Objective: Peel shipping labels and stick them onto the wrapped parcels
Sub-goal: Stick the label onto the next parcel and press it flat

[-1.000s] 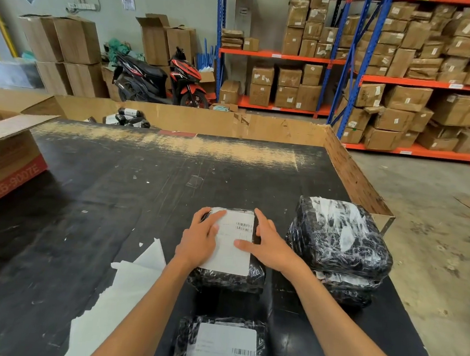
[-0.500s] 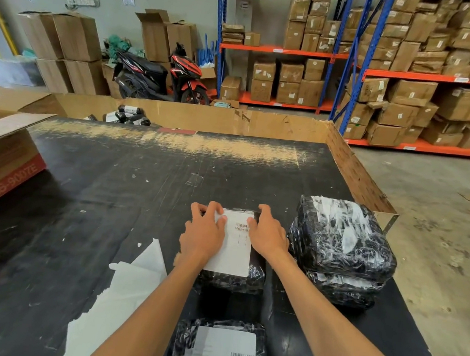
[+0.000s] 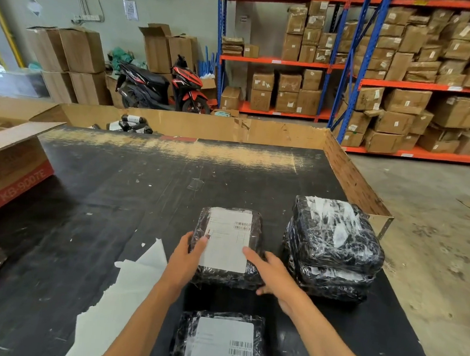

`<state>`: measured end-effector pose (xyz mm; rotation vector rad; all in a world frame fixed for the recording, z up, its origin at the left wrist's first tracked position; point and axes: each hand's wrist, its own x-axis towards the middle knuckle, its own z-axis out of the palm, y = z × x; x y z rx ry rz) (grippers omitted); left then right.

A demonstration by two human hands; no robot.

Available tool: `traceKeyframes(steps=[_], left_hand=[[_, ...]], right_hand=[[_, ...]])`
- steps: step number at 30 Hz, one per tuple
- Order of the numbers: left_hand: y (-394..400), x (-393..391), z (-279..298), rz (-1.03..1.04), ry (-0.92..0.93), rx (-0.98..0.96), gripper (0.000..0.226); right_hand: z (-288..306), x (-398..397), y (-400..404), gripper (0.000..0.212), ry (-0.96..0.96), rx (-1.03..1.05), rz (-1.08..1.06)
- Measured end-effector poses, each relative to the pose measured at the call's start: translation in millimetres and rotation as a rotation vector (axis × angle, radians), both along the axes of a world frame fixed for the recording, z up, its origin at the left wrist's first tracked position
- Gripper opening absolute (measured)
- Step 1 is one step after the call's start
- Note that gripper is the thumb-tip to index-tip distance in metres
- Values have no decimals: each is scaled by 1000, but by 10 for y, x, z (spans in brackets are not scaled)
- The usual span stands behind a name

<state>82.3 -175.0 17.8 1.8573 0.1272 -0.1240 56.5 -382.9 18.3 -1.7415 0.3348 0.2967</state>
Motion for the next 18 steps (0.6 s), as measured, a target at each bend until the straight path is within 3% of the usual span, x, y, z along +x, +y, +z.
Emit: traceKeyframes(steps=[6,11,14,18], left_hand=[[-103,-149,95,0,-67,-161,47],[-146,-266,279,-11,-203,-186,61],[-134,-348,411,-20,-204,-220,67],[-4,-518,503,-31,-163,-230,43]], right_hand=[[59,-23,46,84,-60,37,4],[268,-116,91,77,-191,197,-66],[439,-123,65,78,-253,165,-44],[534,-322,-71,56,-191,80,23]])
